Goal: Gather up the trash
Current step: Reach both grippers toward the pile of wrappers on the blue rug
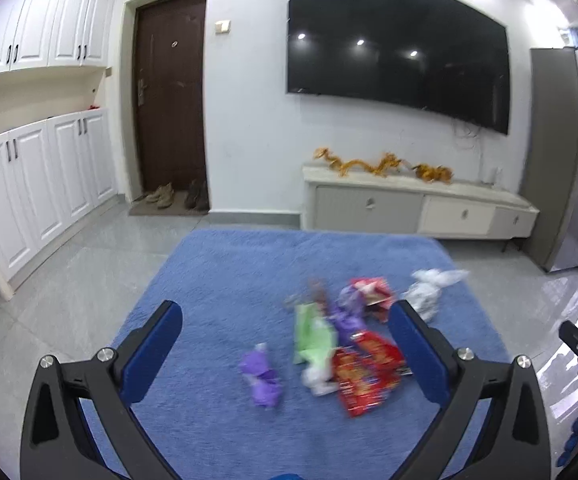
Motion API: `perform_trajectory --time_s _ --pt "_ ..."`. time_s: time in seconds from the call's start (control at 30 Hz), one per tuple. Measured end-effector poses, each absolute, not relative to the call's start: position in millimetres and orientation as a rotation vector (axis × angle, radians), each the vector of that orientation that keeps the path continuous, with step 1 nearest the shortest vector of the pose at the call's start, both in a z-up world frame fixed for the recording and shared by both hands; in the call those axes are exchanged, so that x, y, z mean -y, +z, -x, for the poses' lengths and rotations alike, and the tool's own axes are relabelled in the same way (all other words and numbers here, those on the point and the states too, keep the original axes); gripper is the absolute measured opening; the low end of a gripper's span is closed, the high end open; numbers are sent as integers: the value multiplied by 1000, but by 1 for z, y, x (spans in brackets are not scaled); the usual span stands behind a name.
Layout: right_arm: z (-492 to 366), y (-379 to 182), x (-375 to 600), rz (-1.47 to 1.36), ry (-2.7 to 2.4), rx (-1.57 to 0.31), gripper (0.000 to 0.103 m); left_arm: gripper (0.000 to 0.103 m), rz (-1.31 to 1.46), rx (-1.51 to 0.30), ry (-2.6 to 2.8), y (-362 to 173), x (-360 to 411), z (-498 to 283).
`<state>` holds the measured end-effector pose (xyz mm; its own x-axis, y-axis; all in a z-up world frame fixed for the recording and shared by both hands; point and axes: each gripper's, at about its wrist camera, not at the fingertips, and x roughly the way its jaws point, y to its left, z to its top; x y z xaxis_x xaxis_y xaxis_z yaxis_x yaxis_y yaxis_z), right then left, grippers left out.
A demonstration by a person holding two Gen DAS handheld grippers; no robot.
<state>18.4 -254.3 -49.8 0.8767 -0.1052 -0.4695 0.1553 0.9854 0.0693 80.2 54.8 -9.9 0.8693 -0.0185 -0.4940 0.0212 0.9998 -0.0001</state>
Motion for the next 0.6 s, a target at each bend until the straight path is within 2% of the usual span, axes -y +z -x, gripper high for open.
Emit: perform_trajectory --time_s 0.33,0.5,0.57,0.6 --pt "-72 -102 225 -158 78 -698 103 103 75 -729 -98 -55 -103 -113" --pt "-90 -123 210 -172 180 -783 84 88 89 -792 -352 -67 -67 -113" --pt "-97 -133 204 -180 219 -818 70 80 80 -823 -434 -73 -49 -114" --pt "-100 -138 202 -185 232 -832 66 77 77 -842 -461 -76 -41 -115"
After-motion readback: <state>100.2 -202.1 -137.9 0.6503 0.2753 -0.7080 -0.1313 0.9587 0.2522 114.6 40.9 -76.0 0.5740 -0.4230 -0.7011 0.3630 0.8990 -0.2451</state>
